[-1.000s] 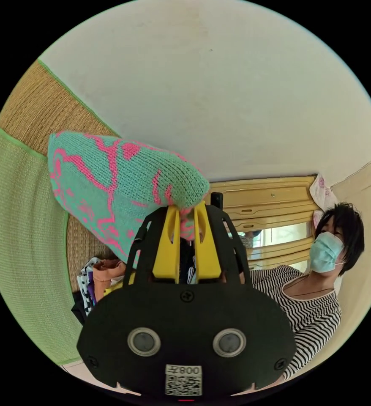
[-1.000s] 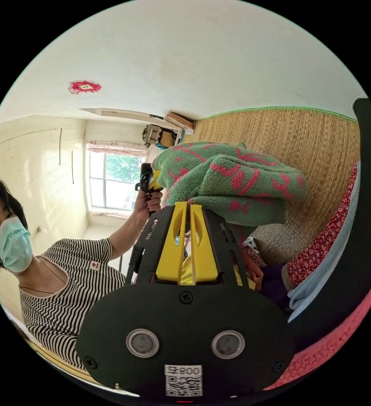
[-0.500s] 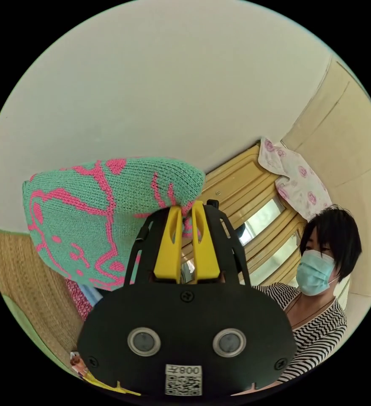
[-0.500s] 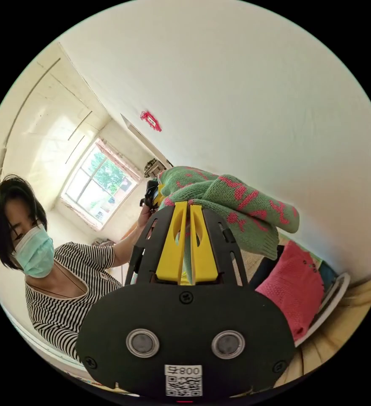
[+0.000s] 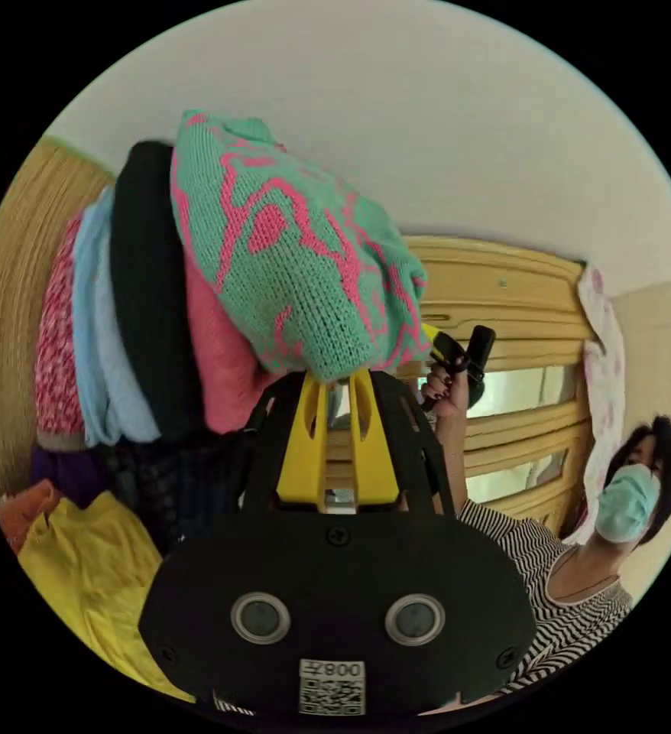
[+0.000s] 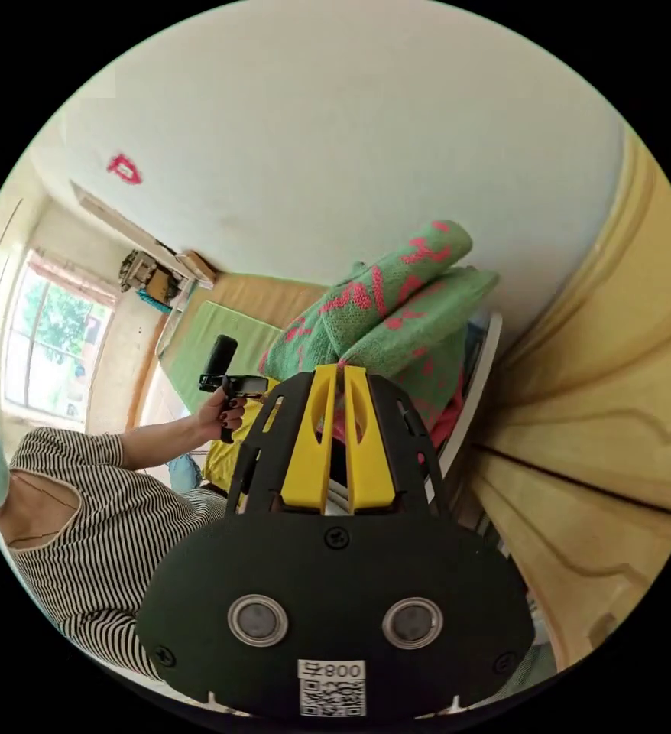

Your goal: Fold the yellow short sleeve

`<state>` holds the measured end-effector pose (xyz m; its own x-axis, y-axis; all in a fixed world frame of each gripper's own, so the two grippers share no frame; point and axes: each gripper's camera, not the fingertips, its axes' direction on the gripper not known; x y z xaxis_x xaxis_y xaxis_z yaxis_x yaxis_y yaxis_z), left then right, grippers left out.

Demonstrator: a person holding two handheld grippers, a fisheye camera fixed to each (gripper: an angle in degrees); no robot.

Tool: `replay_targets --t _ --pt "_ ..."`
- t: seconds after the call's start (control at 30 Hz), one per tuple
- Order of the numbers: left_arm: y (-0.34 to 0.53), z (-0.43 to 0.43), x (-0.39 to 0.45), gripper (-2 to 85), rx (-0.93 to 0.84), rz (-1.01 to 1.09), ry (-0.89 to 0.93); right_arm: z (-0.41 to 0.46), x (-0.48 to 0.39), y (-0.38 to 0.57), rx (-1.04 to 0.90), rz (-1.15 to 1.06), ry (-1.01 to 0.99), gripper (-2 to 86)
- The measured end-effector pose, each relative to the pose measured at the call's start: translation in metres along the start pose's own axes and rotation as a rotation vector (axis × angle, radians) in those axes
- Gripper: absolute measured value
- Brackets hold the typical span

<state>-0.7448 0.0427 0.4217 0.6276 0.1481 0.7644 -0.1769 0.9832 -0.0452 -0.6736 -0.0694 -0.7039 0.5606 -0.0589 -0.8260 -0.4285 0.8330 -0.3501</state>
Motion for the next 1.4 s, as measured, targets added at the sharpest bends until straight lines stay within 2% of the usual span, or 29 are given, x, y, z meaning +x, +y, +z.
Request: replay_targets --t 0.07,0.17,0.27,0.4,0.53,0.6,0.67,0.83,1.03,1.23,1.4 --pt "0.016 0.002 -0.012 5.0 -0.026 0.013 0.018 0.027 0.023 0.03 -0.006 0.101 -0.079 0.2" --pt "0.028 0.005 0.006 4.0 -0.103 0.142 -0.117 0.025 0.008 0.055 0.071 0.084 -0.064 0.1" --pt "0.044 0.004 0.026 2.5 -0.141 0.275 -0.158 0.032 -0.032 0.066 0.114 0.002 0.027 0.0" --pt "0.075 -0.006 0.038 1.1 -0.088 0.383 -0.194 0.075 -0.069 0.071 0.067 -0.068 0.167 0.0" --pt "0.086 0.008 0.024 0.4 -0.09 0.414 -0.31 0.143 -0.076 0.085 -0.035 -0.047 0.331 0.0" --pt "0.093 0.032 -0.003 0.3 -0.175 0.374 -0.438 0.156 -0.076 0.096 -0.019 -0.021 0.293 0.0" --pt "0.104 0.04 -0.022 0.2 -0.212 0.346 -0.477 0.168 -0.077 0.11 -0.006 -0.008 0.228 0.0" --pt "0.161 0.026 -0.042 0.1 -0.154 0.346 -0.437 0.192 -0.092 0.138 0.005 -0.007 0.209 0.0" --pt "0.268 -0.017 -0.056 0.1 -0.118 0.448 -0.323 0.215 -0.118 0.176 0.041 0.029 0.242 0.0" --pt "0.392 -0.076 -0.077 0.2 -0.016 0.51 -0.377 0.23 -0.165 0.22 0.125 0.025 0.332 0.1" --pt "0.497 -0.149 -0.075 0.1 0.169 0.651 -0.482 0.238 -0.222 0.266 0.231 0.005 0.361 0.1"
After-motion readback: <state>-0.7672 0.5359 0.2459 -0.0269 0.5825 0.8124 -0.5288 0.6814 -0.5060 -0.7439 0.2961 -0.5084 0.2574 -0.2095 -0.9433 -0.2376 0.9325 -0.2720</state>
